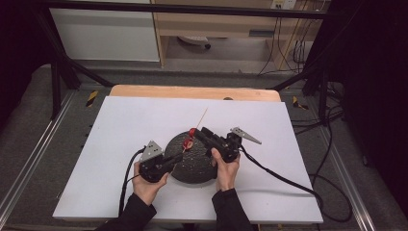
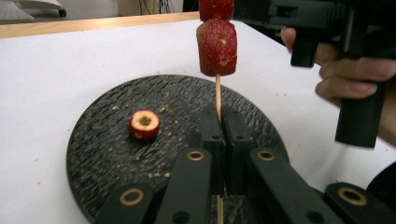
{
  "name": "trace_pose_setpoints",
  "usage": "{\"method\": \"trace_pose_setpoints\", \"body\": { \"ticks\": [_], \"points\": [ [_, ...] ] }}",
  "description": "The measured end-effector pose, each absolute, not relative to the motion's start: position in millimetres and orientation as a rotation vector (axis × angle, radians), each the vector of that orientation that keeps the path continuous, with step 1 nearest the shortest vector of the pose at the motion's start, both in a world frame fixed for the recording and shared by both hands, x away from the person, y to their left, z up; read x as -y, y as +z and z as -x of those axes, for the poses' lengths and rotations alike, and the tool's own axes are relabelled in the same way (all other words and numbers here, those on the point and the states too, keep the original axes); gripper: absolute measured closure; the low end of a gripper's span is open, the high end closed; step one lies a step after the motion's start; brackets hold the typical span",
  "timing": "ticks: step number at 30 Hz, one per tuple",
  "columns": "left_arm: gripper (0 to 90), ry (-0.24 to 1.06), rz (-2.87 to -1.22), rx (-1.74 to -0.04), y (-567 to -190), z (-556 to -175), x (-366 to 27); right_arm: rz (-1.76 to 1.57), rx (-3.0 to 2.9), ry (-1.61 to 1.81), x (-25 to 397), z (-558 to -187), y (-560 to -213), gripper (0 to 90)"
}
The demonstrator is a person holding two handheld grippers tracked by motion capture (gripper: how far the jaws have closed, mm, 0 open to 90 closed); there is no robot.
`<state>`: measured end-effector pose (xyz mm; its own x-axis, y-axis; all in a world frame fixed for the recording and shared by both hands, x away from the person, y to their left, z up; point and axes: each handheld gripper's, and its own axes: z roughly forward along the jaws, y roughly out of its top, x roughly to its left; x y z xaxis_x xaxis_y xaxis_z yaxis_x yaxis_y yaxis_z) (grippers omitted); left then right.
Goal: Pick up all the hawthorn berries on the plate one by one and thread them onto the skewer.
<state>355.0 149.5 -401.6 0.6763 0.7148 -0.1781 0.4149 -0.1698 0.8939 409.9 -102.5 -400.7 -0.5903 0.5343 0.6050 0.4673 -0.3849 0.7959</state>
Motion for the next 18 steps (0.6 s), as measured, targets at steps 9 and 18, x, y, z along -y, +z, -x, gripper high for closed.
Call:
{"method": "trace_pose_setpoints", "body": {
  "ticks": [9,18],
  "points": [
    [88.3,0.357,-1.838,-0.902,-406.7,-349.7,-170.2,-1.317,-1.971,1.944,112.1,-414.2,-398.2,20.0],
    [88.3,0.355,-1.897,-0.889,-413.8,-340.2,-196.4,-1.242,-2.233,1.584,117.8,-417.3,-404.8,4.9]
  ]
}}
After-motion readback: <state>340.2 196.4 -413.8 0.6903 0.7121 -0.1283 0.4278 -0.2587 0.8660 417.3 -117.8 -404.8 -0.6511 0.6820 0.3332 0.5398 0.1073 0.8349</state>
